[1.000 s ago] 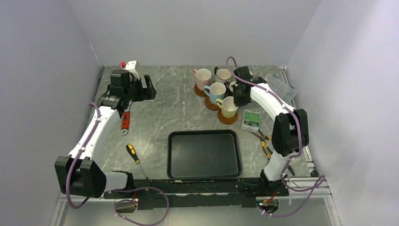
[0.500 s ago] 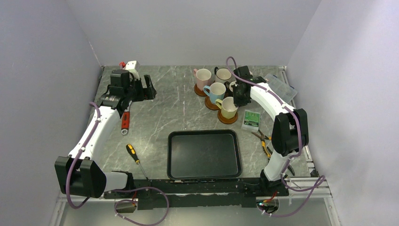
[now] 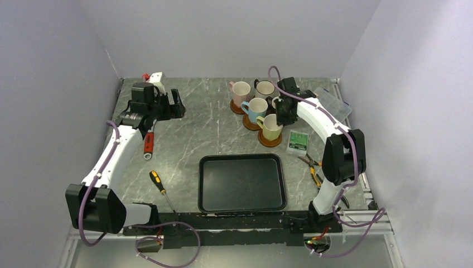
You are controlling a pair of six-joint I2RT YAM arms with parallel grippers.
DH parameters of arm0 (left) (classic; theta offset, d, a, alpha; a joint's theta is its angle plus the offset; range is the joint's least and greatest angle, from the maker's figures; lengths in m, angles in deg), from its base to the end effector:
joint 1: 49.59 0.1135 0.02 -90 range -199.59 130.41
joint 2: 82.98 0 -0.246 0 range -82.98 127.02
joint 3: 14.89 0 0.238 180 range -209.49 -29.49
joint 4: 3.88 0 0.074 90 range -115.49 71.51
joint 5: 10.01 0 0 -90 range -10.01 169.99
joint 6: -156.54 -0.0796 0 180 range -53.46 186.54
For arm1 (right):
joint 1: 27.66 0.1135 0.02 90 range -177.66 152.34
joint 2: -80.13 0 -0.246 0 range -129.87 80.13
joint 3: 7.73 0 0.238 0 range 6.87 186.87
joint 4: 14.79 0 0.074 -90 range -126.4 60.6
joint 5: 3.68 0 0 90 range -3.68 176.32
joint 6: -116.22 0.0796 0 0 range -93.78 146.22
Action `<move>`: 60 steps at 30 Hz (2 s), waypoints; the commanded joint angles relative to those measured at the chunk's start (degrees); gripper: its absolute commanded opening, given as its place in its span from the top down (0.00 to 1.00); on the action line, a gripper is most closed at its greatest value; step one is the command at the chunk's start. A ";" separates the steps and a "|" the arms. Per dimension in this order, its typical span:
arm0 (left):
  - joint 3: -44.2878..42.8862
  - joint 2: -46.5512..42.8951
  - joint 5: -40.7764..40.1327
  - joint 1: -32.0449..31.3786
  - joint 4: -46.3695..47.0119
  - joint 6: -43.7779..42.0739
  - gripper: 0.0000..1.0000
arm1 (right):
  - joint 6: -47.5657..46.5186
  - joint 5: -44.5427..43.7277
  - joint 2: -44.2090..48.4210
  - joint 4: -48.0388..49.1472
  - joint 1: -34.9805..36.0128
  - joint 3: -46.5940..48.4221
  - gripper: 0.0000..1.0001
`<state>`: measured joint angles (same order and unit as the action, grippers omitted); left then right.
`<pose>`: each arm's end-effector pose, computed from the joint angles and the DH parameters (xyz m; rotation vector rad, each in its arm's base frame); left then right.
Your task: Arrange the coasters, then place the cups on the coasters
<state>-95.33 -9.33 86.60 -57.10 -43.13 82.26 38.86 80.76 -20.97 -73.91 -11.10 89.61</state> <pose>0.3123 -0.0504 0.2955 -0.0861 2.1530 -0.3599 0.3614 0.0994 0.2029 -0.0598 2.6590 0.0367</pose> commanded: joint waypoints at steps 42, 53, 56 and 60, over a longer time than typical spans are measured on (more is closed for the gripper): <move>8.40 -17.12 -11.49 4.43 13.70 -0.85 0.06 | -1.83 -2.61 41.56 26.10 -12.95 -18.14 0.00; 12.66 -23.46 -14.21 4.34 18.41 -2.54 0.06 | -5.79 -5.48 54.49 38.67 -12.91 -32.61 0.00; 12.75 -23.43 -14.74 4.29 18.33 -2.65 0.06 | -5.87 -4.88 54.41 38.92 -12.87 -32.53 0.00; 13.10 -23.37 -13.91 4.25 18.70 -2.67 0.06 | -6.11 -4.72 54.51 39.15 -12.87 -32.67 0.00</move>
<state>-82.37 -32.48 73.03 -52.77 -27.70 80.73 33.95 76.35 32.58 -39.31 -24.02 56.74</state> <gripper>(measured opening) 0.935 0.994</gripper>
